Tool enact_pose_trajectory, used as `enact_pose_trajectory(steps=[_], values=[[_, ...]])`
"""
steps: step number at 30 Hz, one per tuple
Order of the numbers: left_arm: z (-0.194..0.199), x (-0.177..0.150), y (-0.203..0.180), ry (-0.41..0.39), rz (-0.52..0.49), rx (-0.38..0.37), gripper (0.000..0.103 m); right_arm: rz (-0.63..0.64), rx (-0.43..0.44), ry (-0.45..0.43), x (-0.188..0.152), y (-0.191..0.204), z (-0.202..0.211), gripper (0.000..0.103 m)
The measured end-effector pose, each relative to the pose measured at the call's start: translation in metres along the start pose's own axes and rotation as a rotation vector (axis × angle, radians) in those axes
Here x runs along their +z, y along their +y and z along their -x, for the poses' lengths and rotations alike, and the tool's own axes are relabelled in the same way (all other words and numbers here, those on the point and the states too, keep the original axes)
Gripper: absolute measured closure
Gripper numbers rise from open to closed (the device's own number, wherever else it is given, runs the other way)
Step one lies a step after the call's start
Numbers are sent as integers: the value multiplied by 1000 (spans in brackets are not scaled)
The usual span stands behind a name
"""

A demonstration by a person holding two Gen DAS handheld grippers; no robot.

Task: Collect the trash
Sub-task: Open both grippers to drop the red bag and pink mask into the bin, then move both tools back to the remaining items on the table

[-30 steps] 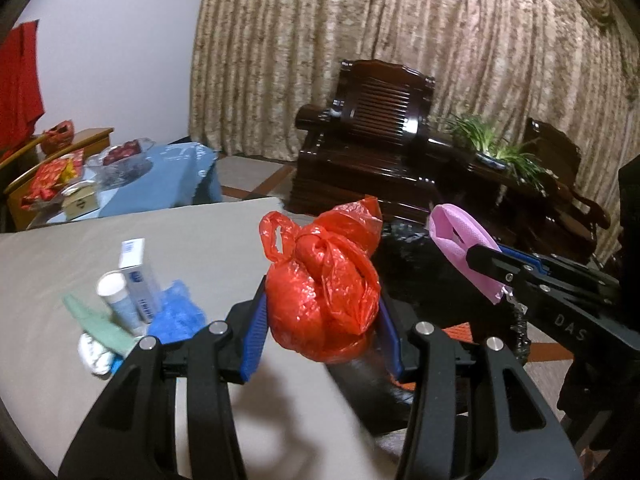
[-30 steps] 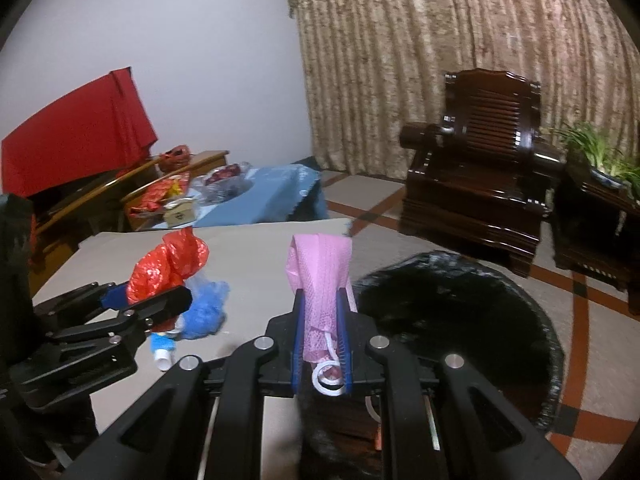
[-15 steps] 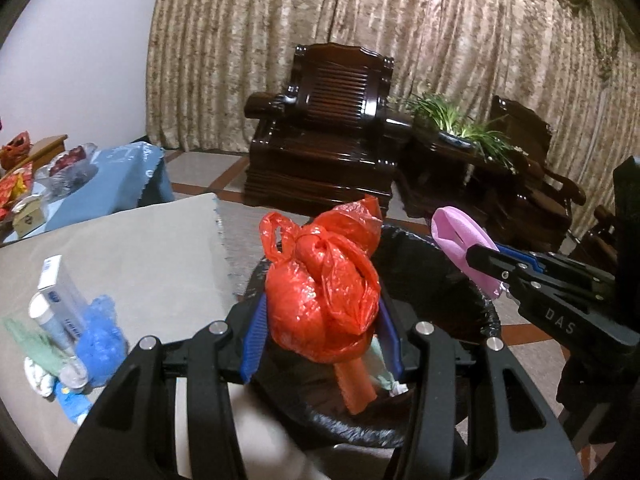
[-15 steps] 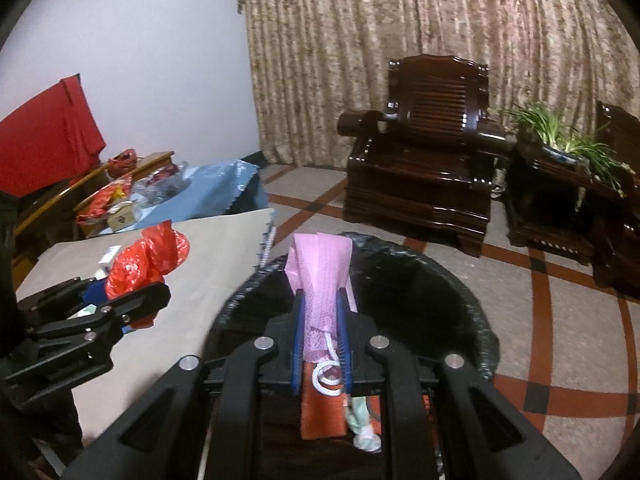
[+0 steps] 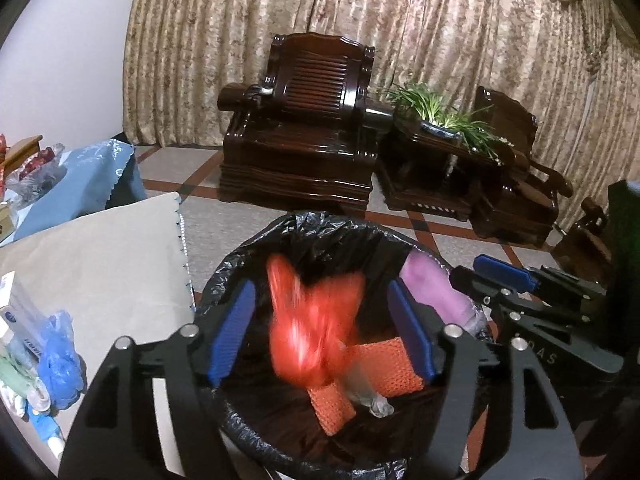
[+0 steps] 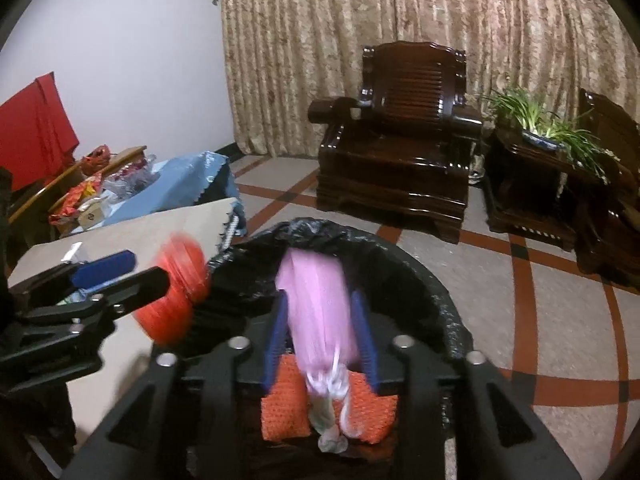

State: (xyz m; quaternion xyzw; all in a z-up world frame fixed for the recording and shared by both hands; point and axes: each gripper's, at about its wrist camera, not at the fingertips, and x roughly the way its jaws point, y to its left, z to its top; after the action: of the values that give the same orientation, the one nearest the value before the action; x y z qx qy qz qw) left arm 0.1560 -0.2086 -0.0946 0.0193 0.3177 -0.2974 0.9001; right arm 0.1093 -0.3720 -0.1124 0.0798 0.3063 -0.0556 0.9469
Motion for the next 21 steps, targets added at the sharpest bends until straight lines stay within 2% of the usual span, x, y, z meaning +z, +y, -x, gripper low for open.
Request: enact_pose_trajectory(steps=[2, 5, 6, 7, 9, 11, 21], values=[[2, -1, 3, -6, 5, 3, 24, -9, -5, -7, -2, -1, 2, 49], [7, -4, 13, -9, 30, 19, 22, -14, -9, -34, -6, -2, 10, 29], [10, -5, 17, -8, 39, 24, 21, -18, -11, -42, -7, -2, 13, 15], [13, -5, 20, -10, 46, 31, 19, -22, -8, -49, -6, -2, 15, 10], [22, -6, 28, -19, 58, 52, 16, -23, 6, -61, -6, 3, 22, 6], [35, -10, 40, -32, 64, 87, 12, -15, 10, -64, -4, 8, 24, 6], [107, -34, 104, -70, 133, 265, 12, 34, 89, -79, -4, 74, 27, 6]])
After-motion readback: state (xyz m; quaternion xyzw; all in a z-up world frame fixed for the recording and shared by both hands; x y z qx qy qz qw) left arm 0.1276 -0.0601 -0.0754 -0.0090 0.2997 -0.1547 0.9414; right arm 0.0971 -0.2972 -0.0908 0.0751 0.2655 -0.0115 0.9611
